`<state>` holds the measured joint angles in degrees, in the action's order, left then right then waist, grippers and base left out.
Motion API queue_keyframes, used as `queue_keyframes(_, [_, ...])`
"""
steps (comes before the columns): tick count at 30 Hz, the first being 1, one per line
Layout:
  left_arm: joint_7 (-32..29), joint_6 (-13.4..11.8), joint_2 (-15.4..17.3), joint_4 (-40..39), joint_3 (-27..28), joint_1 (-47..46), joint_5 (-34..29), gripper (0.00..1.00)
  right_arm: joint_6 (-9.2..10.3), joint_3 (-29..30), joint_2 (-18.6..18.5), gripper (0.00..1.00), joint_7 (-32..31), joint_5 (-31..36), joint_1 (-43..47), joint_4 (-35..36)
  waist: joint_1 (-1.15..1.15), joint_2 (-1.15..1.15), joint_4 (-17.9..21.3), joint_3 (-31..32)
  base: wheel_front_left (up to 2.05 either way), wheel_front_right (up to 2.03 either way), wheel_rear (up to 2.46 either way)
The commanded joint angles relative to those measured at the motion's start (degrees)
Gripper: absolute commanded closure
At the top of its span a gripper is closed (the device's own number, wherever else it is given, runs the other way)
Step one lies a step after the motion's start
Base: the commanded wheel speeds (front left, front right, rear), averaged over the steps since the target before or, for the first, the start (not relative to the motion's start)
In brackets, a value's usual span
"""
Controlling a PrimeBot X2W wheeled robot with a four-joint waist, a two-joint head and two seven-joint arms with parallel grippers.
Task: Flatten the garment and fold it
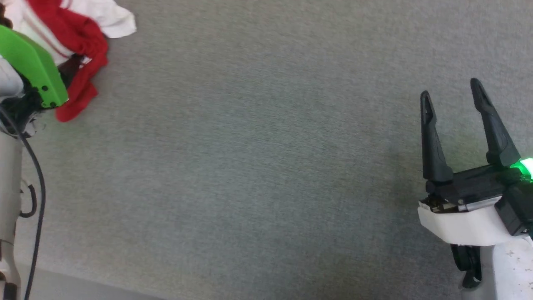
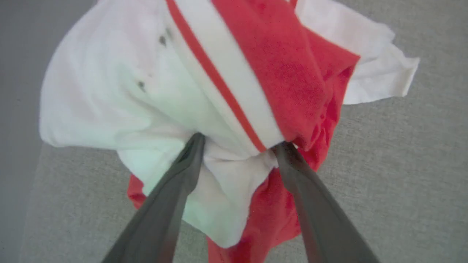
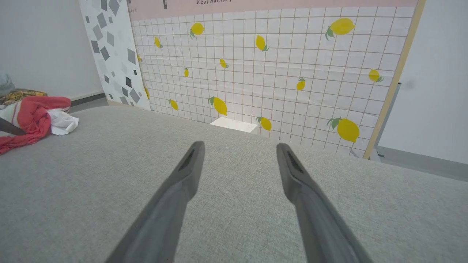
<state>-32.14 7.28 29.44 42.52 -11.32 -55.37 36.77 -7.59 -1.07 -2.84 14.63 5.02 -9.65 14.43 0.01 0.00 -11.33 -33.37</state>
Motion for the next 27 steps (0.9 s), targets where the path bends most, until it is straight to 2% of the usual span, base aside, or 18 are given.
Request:
queue_keyframes(1, [-1.0, 0.2, 0.1, 1.6, -0.7, -0.6, 0.3, 0.00, 0.10, 0.0, 0.0, 0.00, 0.1, 0.2, -1.0, 0.8, -0.01, 0.00, 3.0, -3.1, 0.00, 0.00, 0.00])
queue_keyframes(2, [-1.9, 0.2, 0.0, 2.4, -1.3, -0.5, 0.9, 0.33, 0.10, 0.2, 0.0, 0.00, 0.0, 0.2, -0.9, 1.1, -0.01, 0.00, 3.0, -3.2, 0.00, 0.00, 0.00])
queue_keyframes(3, [-2.5, 0.2, -0.2, 2.8, -1.8, -0.5, 1.5, 1.00, 0.10, 0.3, 0.0, 0.00, 0.0, 0.1, -0.9, 1.3, -0.01, 0.00, 3.0, -3.2, 0.00, 0.00, 0.00])
queue_keyframes(7, [-0.7, 0.2, -0.4, 3.8, -2.6, -0.2, 4.4, 1.00, 0.10, 1.1, 0.0, 0.00, -0.1, 0.1, -0.4, 1.2, -0.01, 0.00, 2.5, -2.1, 0.00, 0.00, 0.00])
queue_keyframes(12, [3.7, 0.2, 1.7, 3.5, -5.2, 1.4, 6.2, 1.00, 0.10, 0.9, 0.0, 0.00, 0.0, 0.1, -0.3, -0.6, -0.01, 0.00, 2.2, 2.3, 0.00, 0.00, 0.00])
queue_keyframes(13, [8.3, 0.2, 3.9, 2.3, -5.5, 2.1, 8.5, 1.00, 0.10, 1.0, 0.0, 0.00, 0.1, -0.6, 0.1, -2.3, -0.01, 0.00, 2.3, 6.2, 0.00, 0.00, 0.00])
queue_keyframes(15, [14.2, 0.2, 5.6, 1.0, -4.8, 2.1, 9.5, 1.00, 0.10, 0.9, 0.0, 0.00, 0.2, -1.3, 0.6, -3.6, -0.01, 0.00, 2.6, 9.0, 0.00, 0.00, 0.00])
queue_keyframes(21, [25.3, 0.2, 8.5, -3.9, -5.2, 4.2, 13.3, 1.00, 0.10, 2.2, 0.0, 0.00, 0.3, -3.7, 3.1, -7.0, -0.01, 0.00, 2.9, 16.5, 0.00, 0.00, 0.00])
queue_keyframes(24, [31.1, 0.2, 9.4, -6.4, -4.9, 4.6, 14.1, 1.00, 0.10, 2.3, 0.0, 0.00, 0.3, -4.3, 4.4, -8.2, -0.01, 0.00, 3.1, 19.9, 0.00, 0.00, 0.00])
queue_keyframes(27, [34.2, 0.2, 8.5, -9.8, -5.0, 4.5, 15.6, 1.00, 0.10, 2.6, 0.0, 0.00, 0.4, -4.7, 5.7, -9.1, -0.01, 0.00, 3.5, 23.0, 0.00, 0.00, 0.00])
